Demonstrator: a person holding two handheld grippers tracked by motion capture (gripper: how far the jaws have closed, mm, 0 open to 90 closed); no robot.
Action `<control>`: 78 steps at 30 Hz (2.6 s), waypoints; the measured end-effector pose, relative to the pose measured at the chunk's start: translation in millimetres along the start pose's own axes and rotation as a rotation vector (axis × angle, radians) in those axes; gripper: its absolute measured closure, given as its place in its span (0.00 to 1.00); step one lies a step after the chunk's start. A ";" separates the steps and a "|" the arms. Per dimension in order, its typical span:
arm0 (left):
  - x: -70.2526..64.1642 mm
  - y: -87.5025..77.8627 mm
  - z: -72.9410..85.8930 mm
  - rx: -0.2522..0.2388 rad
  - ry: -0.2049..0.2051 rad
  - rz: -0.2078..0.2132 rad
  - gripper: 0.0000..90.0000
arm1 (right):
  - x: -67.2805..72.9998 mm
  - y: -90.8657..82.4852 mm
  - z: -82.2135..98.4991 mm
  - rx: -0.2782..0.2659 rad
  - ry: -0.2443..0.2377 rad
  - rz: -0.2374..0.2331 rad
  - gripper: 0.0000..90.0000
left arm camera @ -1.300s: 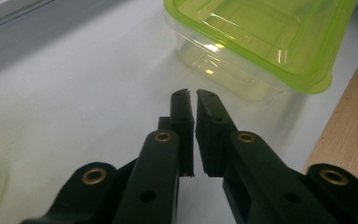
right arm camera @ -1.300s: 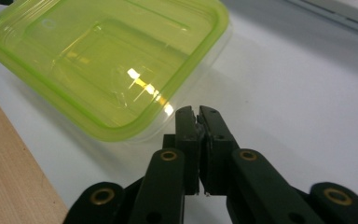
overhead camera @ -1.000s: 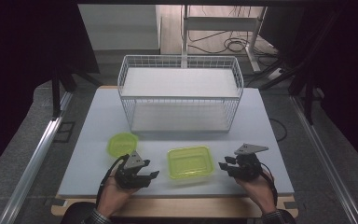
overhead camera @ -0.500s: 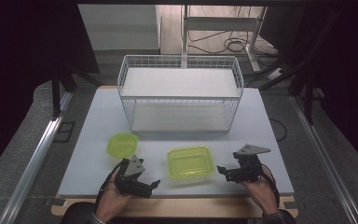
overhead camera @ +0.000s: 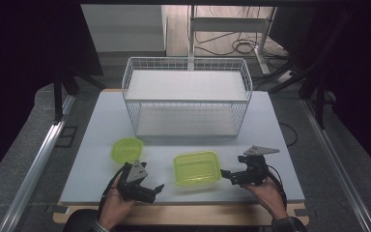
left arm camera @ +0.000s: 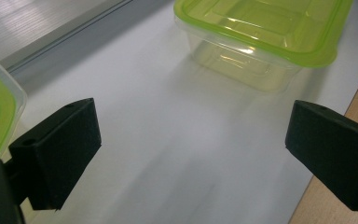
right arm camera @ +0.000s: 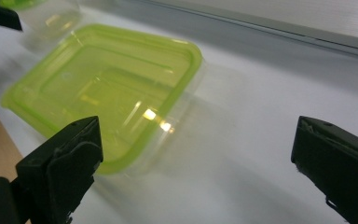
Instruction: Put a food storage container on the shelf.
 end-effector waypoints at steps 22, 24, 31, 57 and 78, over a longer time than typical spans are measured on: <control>-4.2 4.2 1.2 0.030 0.040 0.003 0.04 | -19.0 40.6 -11.6 0.118 0.354 -0.149 0.61; -5.0 4.5 1.1 0.031 0.047 0.004 0.04 | -20.0 43.4 -10.8 0.132 0.376 -0.165 0.65; -5.9 4.5 1.0 0.033 0.059 0.001 0.04 | -22.8 47.1 -11.0 0.169 0.467 -0.199 0.83; 3.3 -1.4 1.8 0.030 0.032 -0.037 0.04 | -32.5 19.6 -41.9 0.017 0.558 -0.231 0.89; 1.8 0.3 2.3 0.049 0.043 -0.032 0.04 | -30.3 1.4 -111.3 -0.107 0.533 -0.219 0.89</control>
Point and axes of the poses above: each handheld gripper's, and its own axes: y roughly forward along the jaws, z roughly out of its underside, x roughly to its left, the point moved 1 cm from there along y, roughly forward along the jaws, and after that the axes turned 12 degrees about -x, right-handed, at the moved point
